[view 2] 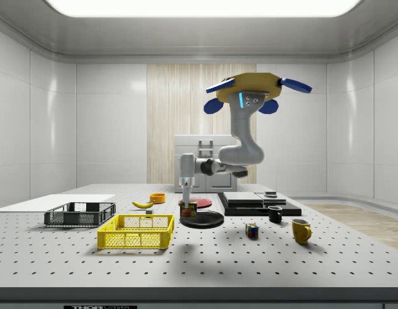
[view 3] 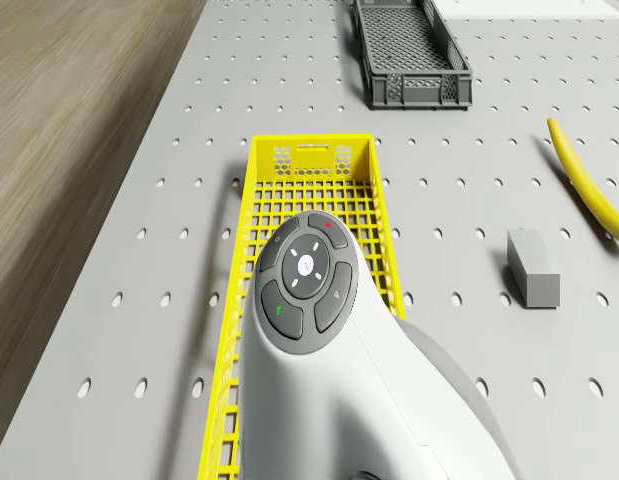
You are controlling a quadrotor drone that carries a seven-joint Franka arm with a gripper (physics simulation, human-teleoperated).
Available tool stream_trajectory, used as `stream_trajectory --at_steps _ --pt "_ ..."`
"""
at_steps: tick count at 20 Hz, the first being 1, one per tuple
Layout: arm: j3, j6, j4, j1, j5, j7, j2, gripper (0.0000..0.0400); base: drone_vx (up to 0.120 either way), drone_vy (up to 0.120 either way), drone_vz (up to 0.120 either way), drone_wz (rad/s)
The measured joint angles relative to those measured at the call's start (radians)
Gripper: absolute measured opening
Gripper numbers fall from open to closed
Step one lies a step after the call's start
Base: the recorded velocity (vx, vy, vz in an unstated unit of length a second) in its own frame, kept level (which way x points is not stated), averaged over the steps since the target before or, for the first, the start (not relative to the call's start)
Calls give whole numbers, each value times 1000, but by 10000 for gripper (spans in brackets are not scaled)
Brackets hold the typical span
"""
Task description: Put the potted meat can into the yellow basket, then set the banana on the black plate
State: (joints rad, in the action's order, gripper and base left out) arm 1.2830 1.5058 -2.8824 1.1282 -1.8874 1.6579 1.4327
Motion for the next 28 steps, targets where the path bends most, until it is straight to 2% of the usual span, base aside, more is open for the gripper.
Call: stream_trajectory --at_steps 18,21,28 --pt "4 16 1 5 8 4 17 290 120 0 0 0" --pt "4 18 1 6 9 5 19 290 120 -80 0 0" --pt "5 23 1 8 11 6 24 290 120 17 0 0"
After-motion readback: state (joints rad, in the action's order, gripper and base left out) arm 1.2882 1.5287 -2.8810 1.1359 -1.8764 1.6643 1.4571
